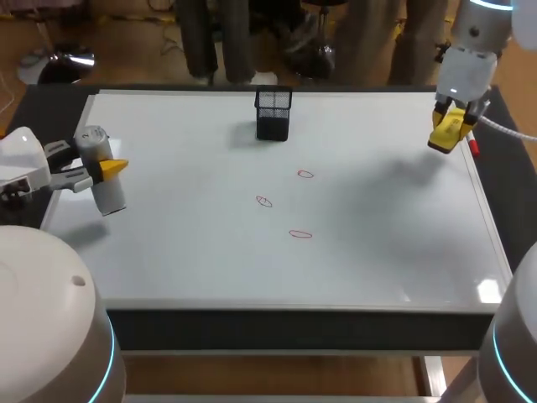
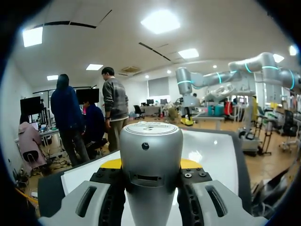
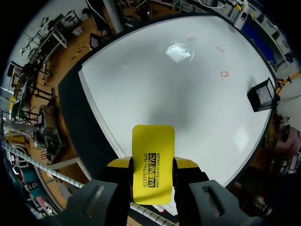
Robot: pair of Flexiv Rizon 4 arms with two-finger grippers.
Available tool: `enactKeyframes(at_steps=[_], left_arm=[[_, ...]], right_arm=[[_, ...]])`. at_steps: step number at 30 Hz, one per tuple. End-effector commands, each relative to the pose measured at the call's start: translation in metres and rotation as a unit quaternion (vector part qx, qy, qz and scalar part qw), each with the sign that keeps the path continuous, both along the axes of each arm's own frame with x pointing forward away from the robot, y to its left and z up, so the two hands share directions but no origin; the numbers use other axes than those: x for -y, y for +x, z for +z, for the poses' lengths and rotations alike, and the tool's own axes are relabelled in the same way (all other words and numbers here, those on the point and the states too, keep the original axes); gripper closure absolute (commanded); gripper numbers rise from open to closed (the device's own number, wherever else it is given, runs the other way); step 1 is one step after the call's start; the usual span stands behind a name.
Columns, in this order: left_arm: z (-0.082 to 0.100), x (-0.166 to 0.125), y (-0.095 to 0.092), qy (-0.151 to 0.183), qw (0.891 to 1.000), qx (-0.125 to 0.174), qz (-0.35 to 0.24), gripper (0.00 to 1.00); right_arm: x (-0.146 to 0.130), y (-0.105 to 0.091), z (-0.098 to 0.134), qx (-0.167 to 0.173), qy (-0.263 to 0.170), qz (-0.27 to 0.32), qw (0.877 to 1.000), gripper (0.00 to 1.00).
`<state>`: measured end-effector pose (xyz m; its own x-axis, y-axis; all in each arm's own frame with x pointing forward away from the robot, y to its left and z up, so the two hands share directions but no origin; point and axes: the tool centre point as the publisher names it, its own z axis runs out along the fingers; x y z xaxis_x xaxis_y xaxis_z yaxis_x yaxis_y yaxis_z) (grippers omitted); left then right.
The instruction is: Pick up the inspection probe, press it on each red-marked spot on the whiteboard one by one, put down the probe, pick up the eraser, and wipe off all the red marks.
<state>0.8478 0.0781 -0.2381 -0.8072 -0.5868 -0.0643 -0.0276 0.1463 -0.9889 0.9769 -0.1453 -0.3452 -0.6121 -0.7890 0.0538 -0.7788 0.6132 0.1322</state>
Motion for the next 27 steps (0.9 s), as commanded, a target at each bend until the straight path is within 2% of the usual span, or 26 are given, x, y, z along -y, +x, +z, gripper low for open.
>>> enactKeyframes(at_steps=[1, 6, 11, 20, 27], left_arm=[[0.0, 0.0, 0.0, 0.0, 1.0, 0.001, 0.001, 1.0], [0.0, 0.0, 0.0, 0.0, 1.0, 0.001, 0.001, 1.0], [0.0, 0.0, 0.0, 0.0, 1.0, 0.001, 0.001, 1.0], [0.0, 0.0, 0.0, 0.0, 1.0, 0.001, 0.001, 1.0], [0.0, 0.0, 0.0, 0.0, 1.0, 0.001, 0.001, 1.0]], right_arm=[[-0.022, -0.009, 0.01, -0.001, -0.031, 0.02, 0.999, 1.0], [-0.049, -0.028, 0.013, 0.002, -0.033, 0.056, 0.998, 1.0], [-0.088, -0.049, 0.011, 0.001, -0.024, 0.105, 0.994, 1.0], [-0.163, -0.081, 0.012, 0.003, 0.002, 0.188, 0.982, 1.0], [-0.218, -0.106, 0.014, -0.001, 0.004, 0.24, 0.971, 1.0]])
